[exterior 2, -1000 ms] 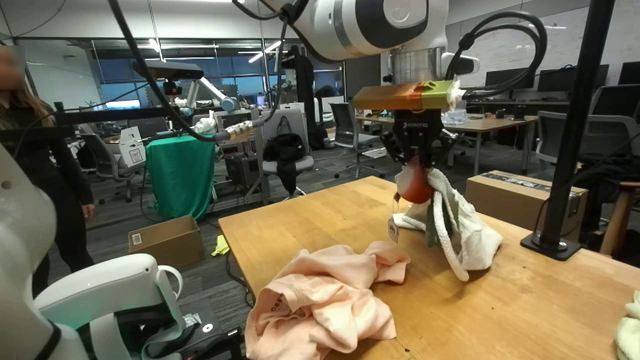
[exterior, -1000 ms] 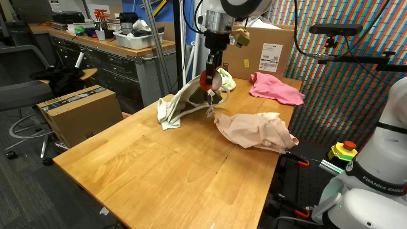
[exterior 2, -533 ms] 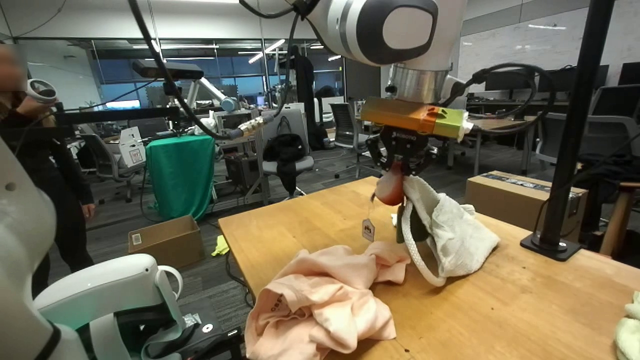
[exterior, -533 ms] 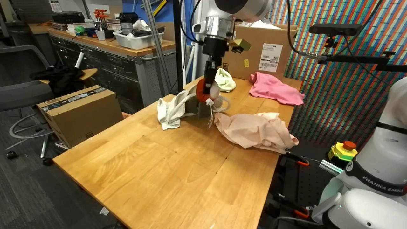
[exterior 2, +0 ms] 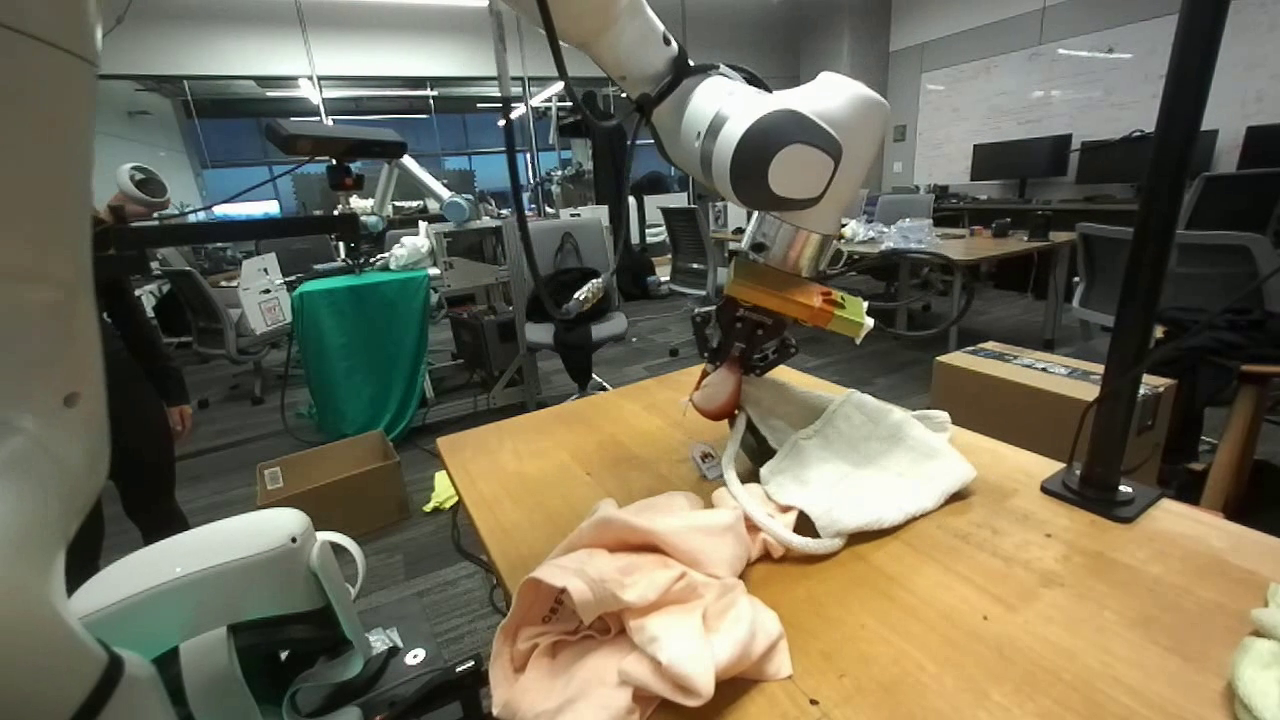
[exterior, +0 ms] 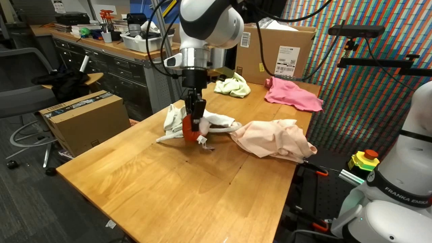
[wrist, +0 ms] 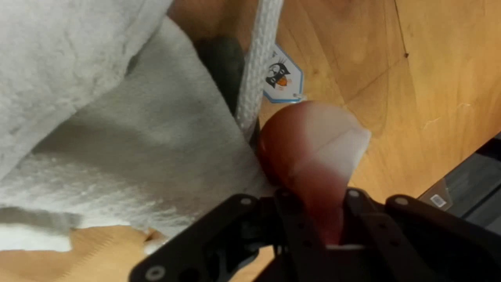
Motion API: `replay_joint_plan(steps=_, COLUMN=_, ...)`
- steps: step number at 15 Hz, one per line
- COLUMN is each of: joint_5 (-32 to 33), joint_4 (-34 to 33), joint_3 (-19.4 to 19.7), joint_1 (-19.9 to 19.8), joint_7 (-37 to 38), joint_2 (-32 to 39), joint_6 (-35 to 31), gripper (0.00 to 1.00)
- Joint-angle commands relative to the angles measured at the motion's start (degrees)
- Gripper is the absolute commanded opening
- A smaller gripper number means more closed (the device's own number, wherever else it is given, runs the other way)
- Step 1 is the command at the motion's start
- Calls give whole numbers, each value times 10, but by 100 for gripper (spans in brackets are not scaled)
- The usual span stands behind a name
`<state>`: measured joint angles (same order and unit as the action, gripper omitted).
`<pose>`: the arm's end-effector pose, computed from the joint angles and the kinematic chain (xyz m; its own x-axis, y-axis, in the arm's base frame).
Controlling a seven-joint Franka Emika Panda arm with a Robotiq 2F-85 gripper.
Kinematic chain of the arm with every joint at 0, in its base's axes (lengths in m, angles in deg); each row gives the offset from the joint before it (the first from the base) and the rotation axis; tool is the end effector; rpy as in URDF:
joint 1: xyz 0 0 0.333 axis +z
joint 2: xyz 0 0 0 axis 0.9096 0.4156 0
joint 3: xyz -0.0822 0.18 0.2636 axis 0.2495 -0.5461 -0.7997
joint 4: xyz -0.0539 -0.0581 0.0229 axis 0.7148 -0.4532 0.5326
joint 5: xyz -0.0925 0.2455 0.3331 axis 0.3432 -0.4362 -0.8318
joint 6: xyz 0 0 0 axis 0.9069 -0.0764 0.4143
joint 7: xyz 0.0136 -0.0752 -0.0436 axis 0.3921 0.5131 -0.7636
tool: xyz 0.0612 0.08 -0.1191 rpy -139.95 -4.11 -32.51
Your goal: Spread out the clothes and the objects on the table
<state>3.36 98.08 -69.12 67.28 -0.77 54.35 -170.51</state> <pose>0.6189 0.1309 0.2982 0.5942 0.7849 0.1756 0.7807 -0.5102 -0.3609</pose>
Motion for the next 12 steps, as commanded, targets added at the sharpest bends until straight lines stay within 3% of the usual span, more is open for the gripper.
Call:
replay_joint_plan(steps=1, joint_5=-18, joint_4=-104, joint_3=-36, joint_1=-7, joint_7=-48, joint_2=78, joint_6=69, gripper=9)
replay_joint_plan(steps=7, joint_5=-16, joint_4=-203, joint_3=-72, joint_1=-4, joint_7=-67, joint_2=167, joint_6=155, gripper=9)
replay_joint_plan(steps=12, joint_5=-16, joint_4=-239, joint_3=-87, joint_1=-3, joint_7=-85, joint_2=208, joint_6=224, gripper=8)
